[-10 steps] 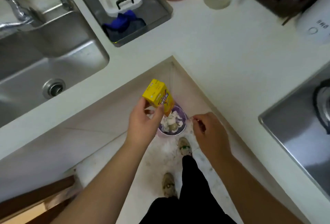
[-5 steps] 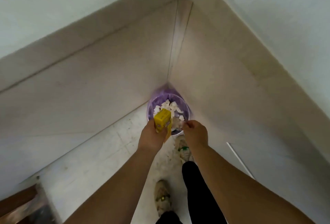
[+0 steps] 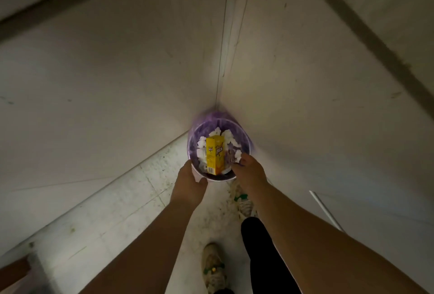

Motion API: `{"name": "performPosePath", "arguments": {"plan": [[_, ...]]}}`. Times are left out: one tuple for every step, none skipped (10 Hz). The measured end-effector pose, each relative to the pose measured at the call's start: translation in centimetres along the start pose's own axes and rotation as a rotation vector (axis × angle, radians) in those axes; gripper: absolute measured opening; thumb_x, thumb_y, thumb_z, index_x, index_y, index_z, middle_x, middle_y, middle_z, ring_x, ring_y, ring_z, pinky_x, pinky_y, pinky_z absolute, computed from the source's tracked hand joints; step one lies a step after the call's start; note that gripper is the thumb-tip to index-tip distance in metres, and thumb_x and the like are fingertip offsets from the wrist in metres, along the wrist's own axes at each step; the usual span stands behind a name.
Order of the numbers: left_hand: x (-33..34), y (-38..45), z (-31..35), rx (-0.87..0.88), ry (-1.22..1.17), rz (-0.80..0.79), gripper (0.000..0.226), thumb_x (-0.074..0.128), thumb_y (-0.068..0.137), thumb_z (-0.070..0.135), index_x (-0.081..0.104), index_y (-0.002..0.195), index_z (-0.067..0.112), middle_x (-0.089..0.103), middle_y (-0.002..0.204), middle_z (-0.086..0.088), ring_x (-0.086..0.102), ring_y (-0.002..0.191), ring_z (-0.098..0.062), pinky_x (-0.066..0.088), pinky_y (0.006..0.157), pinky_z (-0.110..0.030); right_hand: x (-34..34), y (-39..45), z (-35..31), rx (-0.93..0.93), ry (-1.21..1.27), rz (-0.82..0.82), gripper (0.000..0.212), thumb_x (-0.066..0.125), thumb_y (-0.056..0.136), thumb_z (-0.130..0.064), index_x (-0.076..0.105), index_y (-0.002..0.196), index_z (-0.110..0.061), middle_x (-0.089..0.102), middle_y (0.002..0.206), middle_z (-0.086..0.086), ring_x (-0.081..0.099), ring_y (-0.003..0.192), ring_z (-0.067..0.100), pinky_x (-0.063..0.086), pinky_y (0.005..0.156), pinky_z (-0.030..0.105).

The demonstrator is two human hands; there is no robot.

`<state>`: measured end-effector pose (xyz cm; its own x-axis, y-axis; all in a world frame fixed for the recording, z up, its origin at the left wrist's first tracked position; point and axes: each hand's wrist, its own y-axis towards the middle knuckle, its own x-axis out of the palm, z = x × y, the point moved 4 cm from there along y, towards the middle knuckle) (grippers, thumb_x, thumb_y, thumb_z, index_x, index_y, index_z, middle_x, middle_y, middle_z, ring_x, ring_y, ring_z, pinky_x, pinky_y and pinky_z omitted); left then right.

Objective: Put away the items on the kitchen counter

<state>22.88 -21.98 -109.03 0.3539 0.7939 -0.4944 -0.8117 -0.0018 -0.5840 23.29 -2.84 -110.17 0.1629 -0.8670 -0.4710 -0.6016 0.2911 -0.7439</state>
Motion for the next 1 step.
{"name": "performPosePath", "arguments": {"plan": [[-0.11, -0.88, -1.74, -0.061, 0.140, -0.024, 0.040, 0.062, 0.093, 0.025, 0.056, 0.133, 0.022, 0.062, 0.129, 0.004, 0.061, 0.114, -0.017, 0.051, 0.094, -0.031, 0.01, -1.64, -0.53, -0.025, -0.003, -0.090, 0.034, 0.069, 0.089, -0.018, 0.067, 0.123, -0.009, 0.067, 0.122, 0.010, 0.062, 0.111, 0.023, 0.053, 0.086, 0.025]]}}
